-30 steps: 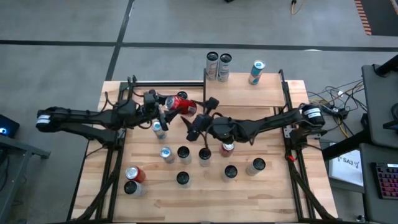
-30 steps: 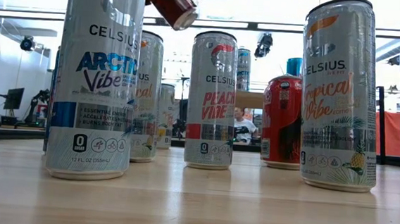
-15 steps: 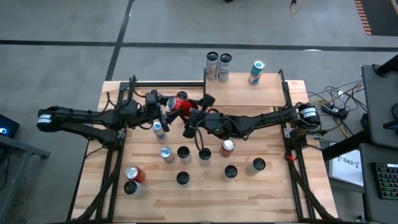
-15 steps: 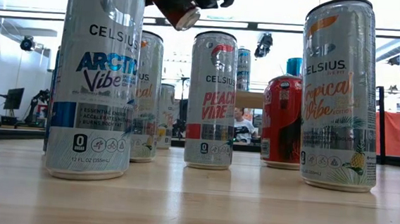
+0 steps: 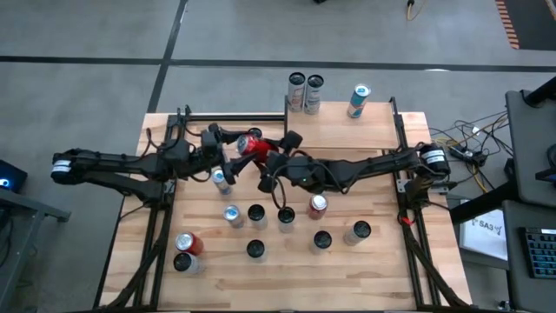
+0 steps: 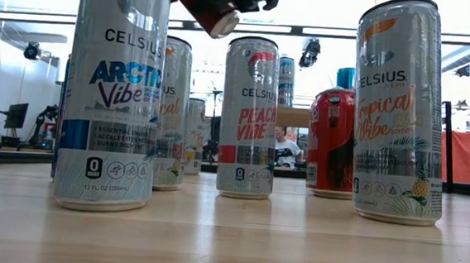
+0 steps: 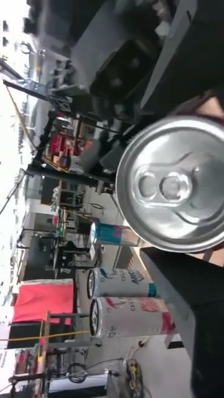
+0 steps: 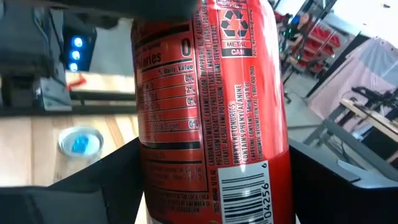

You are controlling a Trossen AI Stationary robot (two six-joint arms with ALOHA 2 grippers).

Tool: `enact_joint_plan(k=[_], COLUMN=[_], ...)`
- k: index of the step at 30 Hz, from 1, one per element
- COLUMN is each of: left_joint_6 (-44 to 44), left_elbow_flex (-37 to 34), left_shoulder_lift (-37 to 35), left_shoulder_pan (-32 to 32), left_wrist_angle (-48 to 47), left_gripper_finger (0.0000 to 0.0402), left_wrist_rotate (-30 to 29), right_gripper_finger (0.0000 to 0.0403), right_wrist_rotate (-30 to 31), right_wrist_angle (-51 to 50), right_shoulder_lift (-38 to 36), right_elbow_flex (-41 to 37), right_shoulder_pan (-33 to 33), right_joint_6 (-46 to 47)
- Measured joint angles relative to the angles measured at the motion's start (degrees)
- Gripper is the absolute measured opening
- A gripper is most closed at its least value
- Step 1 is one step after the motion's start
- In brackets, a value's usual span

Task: Place canned beverage on shelf
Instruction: Put the top red black soda can on the shelf

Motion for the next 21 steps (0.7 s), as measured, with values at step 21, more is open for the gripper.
enact_joint_plan(k=[21], left_joint_6=[13.90], left_elbow_flex=[-0.77], left_shoulder_lift=[-6.84], left_shoulder_pan=[0.02], left_wrist_angle=[-2.08], left_gripper_finger=[0.0368], left_wrist_rotate=[18.68], right_gripper_finger=[0.0299], right_wrist_rotate=[-12.98], right_wrist_angle=[7.28], right_shoulder_lift=[-22.83], right_elbow_flex=[-23.14], right_shoulder_pan=[0.90], right_joint_6=[7.76])
